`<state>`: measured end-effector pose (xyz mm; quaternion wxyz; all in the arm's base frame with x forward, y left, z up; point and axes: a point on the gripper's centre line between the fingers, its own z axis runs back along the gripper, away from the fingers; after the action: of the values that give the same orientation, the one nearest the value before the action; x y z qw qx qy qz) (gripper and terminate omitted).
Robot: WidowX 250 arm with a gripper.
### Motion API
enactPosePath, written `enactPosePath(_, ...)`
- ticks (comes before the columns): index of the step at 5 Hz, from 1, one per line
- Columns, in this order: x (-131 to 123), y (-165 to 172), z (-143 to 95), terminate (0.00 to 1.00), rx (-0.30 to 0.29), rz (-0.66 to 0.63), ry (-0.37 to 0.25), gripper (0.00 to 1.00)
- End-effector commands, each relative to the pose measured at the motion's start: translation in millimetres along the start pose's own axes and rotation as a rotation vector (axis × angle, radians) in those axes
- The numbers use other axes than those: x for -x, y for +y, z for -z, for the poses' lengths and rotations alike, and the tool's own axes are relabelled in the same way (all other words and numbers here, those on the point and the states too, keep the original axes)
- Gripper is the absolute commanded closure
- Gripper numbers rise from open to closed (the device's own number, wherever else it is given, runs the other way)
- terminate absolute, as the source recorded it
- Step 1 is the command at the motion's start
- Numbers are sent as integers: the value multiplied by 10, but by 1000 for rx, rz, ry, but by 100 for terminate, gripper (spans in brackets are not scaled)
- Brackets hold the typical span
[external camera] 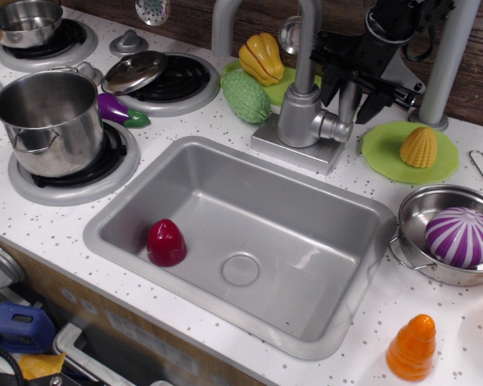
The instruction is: Turn lever vertical to front
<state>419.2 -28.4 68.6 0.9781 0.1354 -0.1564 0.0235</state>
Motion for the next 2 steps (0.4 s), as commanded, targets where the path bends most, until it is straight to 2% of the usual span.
enactPosePath(1,-113,36,-216,0,16,-43,-54,100)
enactPosePath(2,7,-69,-365,0,5,-70,-16,100)
